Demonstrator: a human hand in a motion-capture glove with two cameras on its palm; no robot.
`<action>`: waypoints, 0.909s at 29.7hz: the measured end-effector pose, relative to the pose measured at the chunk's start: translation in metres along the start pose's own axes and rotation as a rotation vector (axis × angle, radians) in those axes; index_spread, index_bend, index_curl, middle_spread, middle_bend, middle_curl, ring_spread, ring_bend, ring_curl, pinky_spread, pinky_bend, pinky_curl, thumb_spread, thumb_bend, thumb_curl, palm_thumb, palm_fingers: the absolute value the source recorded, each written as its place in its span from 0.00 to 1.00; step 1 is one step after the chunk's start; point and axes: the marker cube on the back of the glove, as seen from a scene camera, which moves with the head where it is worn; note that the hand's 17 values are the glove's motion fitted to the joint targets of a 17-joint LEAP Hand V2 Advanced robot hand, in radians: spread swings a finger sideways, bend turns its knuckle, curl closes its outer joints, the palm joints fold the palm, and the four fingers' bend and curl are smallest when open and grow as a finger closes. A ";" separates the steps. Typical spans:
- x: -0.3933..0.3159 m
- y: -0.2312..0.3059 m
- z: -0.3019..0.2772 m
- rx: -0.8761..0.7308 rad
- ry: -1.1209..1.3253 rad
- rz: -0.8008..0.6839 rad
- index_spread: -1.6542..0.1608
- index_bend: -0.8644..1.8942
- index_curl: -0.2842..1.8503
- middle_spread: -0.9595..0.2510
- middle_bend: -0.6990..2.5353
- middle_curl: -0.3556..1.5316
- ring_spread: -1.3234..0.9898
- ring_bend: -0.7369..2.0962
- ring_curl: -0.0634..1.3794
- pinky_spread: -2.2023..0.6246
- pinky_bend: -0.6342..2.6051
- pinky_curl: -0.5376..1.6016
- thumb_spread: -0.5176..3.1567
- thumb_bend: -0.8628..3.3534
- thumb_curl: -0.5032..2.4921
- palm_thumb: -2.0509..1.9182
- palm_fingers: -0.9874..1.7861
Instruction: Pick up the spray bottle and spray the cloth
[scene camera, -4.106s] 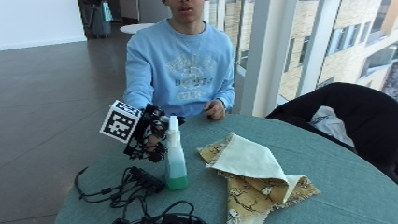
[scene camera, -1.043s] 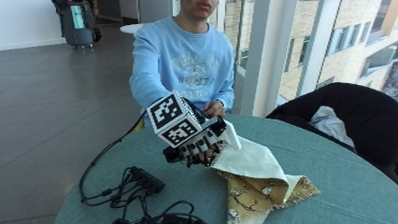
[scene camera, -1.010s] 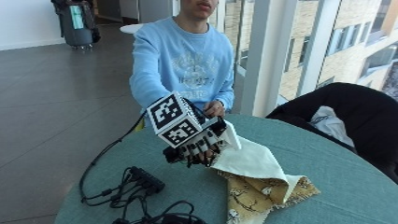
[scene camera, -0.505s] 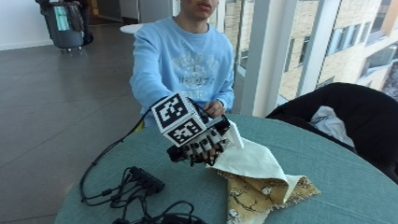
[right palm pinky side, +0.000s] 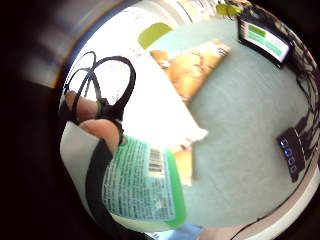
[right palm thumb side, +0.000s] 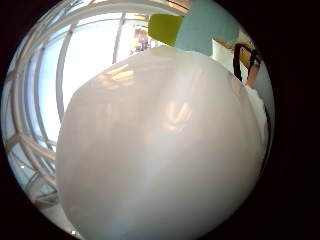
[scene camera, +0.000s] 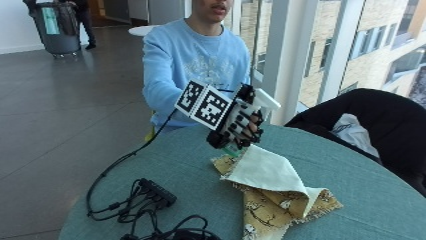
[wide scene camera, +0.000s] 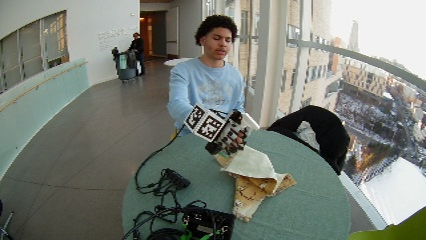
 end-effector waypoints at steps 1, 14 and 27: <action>-0.010 0.002 0.006 0.012 -0.027 -0.039 0.81 0.40 0.41 0.71 0.32 0.45 0.55 0.42 0.33 0.78 0.28 0.43 0.28 0.20 0.42 0.76 0.80; -0.099 0.019 0.155 -0.162 -0.375 -0.366 0.81 0.40 0.41 0.71 0.32 0.45 0.54 0.42 0.33 0.78 0.28 0.42 0.28 0.20 0.42 0.75 0.79; -0.104 0.025 0.254 -0.239 -0.418 -0.404 0.80 0.39 0.41 0.71 0.30 0.44 0.54 0.41 0.32 0.77 0.27 0.42 0.31 0.20 0.42 0.75 0.78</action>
